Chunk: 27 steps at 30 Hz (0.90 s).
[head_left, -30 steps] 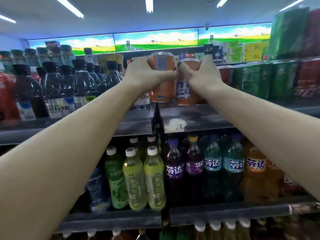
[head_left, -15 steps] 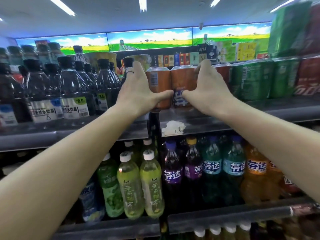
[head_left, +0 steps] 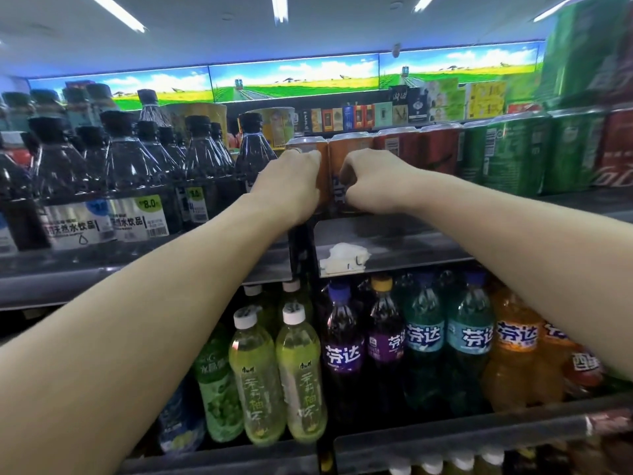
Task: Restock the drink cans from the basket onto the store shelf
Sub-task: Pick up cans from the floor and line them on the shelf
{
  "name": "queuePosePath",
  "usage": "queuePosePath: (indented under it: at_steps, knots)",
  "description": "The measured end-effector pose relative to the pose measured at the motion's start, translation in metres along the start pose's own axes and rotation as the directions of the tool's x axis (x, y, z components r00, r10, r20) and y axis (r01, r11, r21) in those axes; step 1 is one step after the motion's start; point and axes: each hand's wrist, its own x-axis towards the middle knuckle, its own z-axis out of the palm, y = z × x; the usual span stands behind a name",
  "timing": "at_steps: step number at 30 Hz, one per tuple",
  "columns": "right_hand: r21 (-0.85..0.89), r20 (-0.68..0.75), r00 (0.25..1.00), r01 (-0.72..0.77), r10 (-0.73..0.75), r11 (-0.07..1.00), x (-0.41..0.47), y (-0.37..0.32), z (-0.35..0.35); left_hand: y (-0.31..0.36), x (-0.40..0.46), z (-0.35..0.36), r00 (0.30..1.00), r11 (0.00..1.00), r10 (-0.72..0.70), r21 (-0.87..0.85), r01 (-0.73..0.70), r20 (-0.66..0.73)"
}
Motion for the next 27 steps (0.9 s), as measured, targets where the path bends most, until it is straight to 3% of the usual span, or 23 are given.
queuePosePath:
  at_steps: [5, 20, 24, 27]
  knots:
    - [-0.050, 0.096, 0.995, -0.004, 0.009, 0.999, 0.017, -0.002, 0.008, -0.007, 0.018, 0.011, 0.988, 1.000, -0.013, -0.017, 0.016, 0.152]
    - [-0.058, 0.242, 0.970, -0.014, 0.028, 0.998, 0.025, -0.007, 0.011, -0.005, 0.017, 0.007, 0.957, 0.999, -0.001, 0.049, -0.014, 0.290]
    - [-0.011, 0.124, 0.992, 0.019, -0.018, 1.000, 0.005, -0.018, 0.000, 0.004, -0.001, -0.017, 0.979, 1.000, 0.009, -0.031, -0.003, 0.204]
    - [0.176, -0.114, 0.993, 0.062, -0.043, 0.982, -0.018, -0.028, -0.004, 0.008, -0.038, -0.034, 0.997, 0.986, 0.070, -0.150, -0.072, -0.020]
